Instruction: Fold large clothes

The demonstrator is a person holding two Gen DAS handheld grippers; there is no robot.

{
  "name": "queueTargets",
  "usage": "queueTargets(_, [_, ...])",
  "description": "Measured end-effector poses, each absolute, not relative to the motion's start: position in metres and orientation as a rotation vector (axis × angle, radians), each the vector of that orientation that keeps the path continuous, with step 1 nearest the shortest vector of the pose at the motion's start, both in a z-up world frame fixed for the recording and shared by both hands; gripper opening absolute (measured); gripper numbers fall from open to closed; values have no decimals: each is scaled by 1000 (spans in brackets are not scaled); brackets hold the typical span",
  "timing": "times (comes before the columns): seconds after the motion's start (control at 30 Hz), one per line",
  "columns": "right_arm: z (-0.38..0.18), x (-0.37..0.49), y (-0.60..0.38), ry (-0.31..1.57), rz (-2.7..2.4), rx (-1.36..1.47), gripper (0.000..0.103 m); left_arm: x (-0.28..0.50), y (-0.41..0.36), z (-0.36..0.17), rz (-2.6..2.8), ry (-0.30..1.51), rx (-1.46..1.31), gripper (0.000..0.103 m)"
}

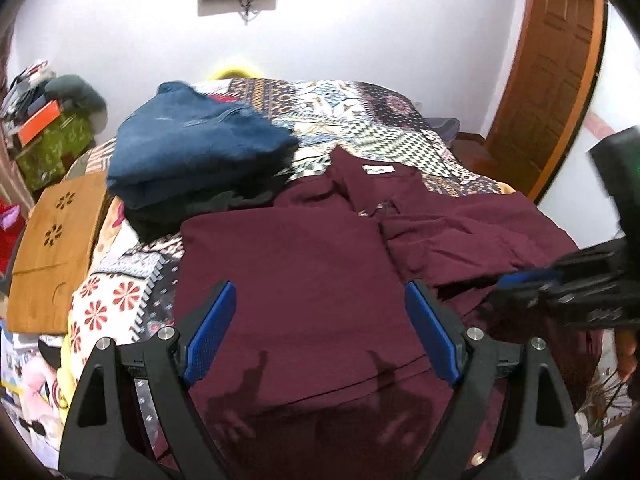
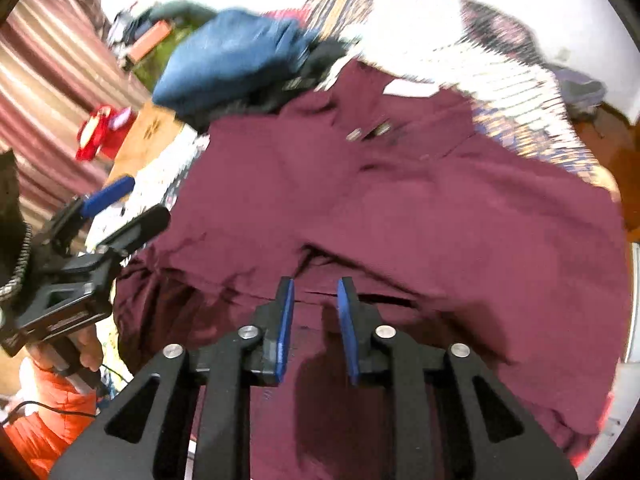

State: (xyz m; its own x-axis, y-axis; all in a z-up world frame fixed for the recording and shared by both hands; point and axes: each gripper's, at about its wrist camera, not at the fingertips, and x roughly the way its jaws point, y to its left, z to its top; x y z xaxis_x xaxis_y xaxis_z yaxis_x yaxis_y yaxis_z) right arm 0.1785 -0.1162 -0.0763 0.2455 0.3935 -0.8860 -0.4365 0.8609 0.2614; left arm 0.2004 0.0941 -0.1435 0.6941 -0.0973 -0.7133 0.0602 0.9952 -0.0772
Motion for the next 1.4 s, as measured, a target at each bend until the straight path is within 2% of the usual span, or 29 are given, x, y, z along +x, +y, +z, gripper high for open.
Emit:
queueTargets(0.17, [-45, 169, -179, 1017, 355, -65, 41, 213, 55, -137, -149, 796, 21, 86])
queueTargets(0.33, [-35, 164, -230, 943, 175, -68, 43, 225, 2, -144, -255, 825, 119, 87])
queueTargets(0.47, [-48, 163, -261, 934, 56, -83, 54, 231, -40, -159, -326, 868, 195, 87])
queueTargets(0.7, [-82, 161, -282, 1027, 35, -47, 54, 244, -97, -185, -375, 911, 322, 87])
queueTargets(0.83, [-102, 156, -291, 1080, 48, -9, 54, 256, -107, -198, -386, 945, 341, 88])
queueTargets(1.07, [-109, 150, -300, 1089, 43, 55, 60, 277, -112, -208, -385, 965, 330, 90])
queueTargets(1.13, [-110, 152, -300, 1094, 45, 58, 60, 280, -113, -204, -399, 948, 308, 81])
queueTargets(1.2, [-110, 152, -300, 1097, 43, 58, 60, 285, -115, -200, -417, 951, 285, 55])
queueTargets(1.23, [-110, 152, -300, 1098, 41, 57, 61, 289, -115, -199, -420, 955, 273, 49])
queueTargets(1.3, [-110, 152, -299, 1099, 38, 50, 61, 294, -115, -197, -441, 963, 239, 20])
queueTargets(1.4, [-108, 153, -297, 1103, 38, 41, 61, 299, -105, -186, -439, 948, 178, 9])
